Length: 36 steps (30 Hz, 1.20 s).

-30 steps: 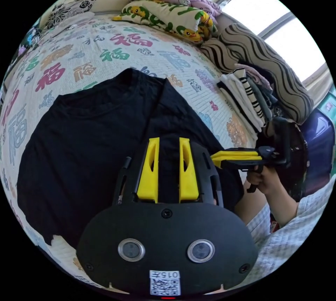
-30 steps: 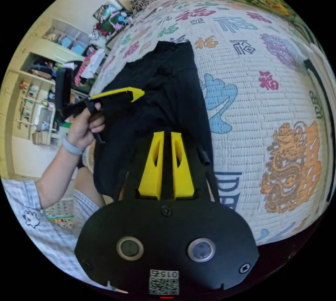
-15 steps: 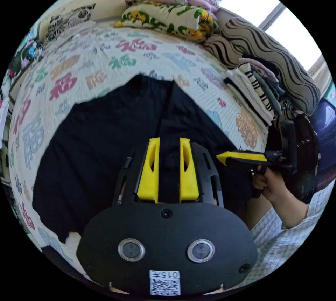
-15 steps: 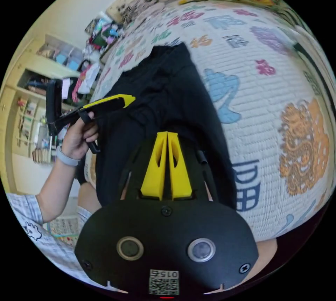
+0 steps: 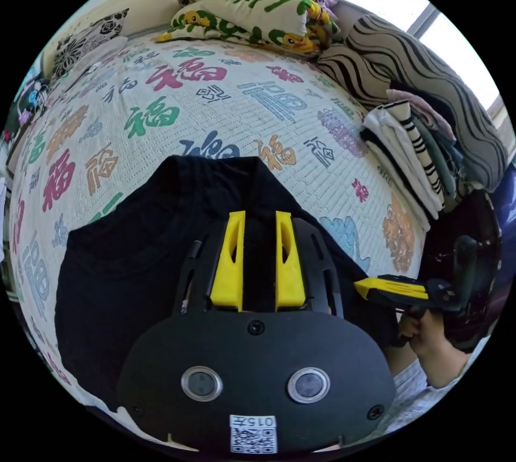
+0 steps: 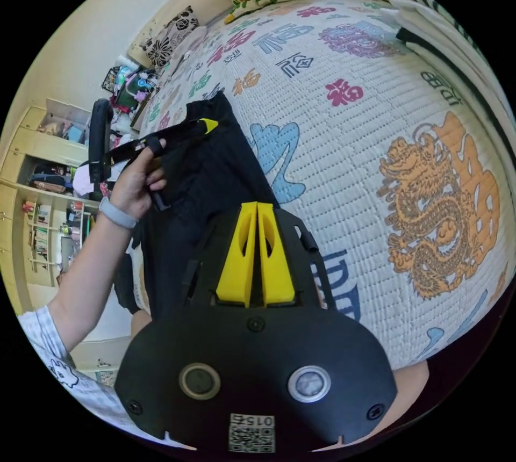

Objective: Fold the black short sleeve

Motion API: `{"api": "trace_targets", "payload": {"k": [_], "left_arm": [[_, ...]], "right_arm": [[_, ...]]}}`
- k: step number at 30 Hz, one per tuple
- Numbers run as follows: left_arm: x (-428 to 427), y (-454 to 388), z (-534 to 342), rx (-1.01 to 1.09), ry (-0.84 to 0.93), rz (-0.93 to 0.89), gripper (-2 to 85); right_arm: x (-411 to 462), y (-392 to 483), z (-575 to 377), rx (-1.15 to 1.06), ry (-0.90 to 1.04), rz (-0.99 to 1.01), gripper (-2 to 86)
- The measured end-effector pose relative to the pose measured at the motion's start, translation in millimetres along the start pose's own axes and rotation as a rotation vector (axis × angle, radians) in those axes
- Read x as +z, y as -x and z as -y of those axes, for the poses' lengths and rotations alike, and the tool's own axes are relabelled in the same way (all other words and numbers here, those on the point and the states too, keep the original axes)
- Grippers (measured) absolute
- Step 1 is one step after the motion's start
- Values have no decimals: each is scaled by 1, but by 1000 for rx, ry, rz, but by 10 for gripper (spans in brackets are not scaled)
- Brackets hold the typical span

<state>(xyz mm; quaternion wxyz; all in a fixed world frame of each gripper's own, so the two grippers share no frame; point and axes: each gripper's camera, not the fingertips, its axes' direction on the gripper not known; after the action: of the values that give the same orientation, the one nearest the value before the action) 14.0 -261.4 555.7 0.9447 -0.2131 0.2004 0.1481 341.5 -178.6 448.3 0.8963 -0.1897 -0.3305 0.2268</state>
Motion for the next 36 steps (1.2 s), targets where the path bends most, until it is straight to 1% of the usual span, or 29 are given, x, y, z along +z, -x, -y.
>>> {"api": "trace_targets", "payload": {"k": [3, 5, 6, 8, 9, 10, 11, 13, 14, 15, 16, 18, 19, 21, 24, 26, 27, 29, 31, 34, 35, 36], "left_arm": [[-47, 12, -54, -20, -132, -39, 101], [-90, 36, -120, -110, -209, -14, 105], [-101, 43, -140, -143, -225, -2, 105], [-145, 80, -225, -327, -301, 69, 104], [-155, 91, -248, -385, -320, 84, 104], [-173, 113, -293, -520, -356, 108, 102], [-187, 135, -335, -647, -400, 113, 102], [-201, 163, -385, -788, -449, 111, 104], [-206, 176, -406, -812, -465, 93, 109], [-208, 181, -414, -816, -471, 93, 110], [-211, 189, -426, -821, -482, 111, 113], [-212, 199, -436, -821, -492, 100, 116], [-211, 206, -441, -830, -499, 85, 118], [-208, 216, -449, -849, -501, 67, 119], [-201, 231, -459, -878, -470, 26, 120], [-196, 236, -466, -886, -466, -21, 119], [-195, 237, -467, -886, -466, -26, 119], [-194, 237, -470, -874, -462, -11, 115], [-194, 238, -472, -869, -466, 1, 106], [-193, 244, -481, -933, -482, -18, 73], [-193, 246, -484, -960, -487, -31, 51], [-194, 246, -486, -965, -490, -37, 41]], "right_arm": [[-5, 20, -3, -28, -26, -23, -8], [-6, 43, -2, -85, -51, -1, -6], [-3, 64, 1, -136, -54, 11, -5], [8, 102, 7, -235, -36, 36, -2], [21, 132, 10, -308, -15, 54, 1], [28, 148, 12, -347, -2, 61, 3], [47, 183, 14, -428, 37, 73, 11], [79, 240, 15, -559, 116, 88, 30], [102, 279, 14, -648, 156, 93, 41], [126, 317, 12, -726, 201, 89, 47], [138, 335, 11, -756, 222, 86, 49], [188, 400, 10, -845, 316, 63, 54], [200, 415, 9, -864, 331, 48, 55], [248, 468, 5, -931, 398, -29, 63], [305, 515, 0, -975, 496, -136, 79], [337, 534, -2, -987, 531, -234, 82], [356, 542, -1, -985, 547, -294, 83], [378, 549, 2, -964, 561, -354, 83], [395, 553, 6, -931, 583, -377, 82], [412, 555, 9, -925, 574, -438, 62], [415, 557, 10, -933, 577, -445, 53], [416, 558, 13, -947, 567, -456, 24]]}}
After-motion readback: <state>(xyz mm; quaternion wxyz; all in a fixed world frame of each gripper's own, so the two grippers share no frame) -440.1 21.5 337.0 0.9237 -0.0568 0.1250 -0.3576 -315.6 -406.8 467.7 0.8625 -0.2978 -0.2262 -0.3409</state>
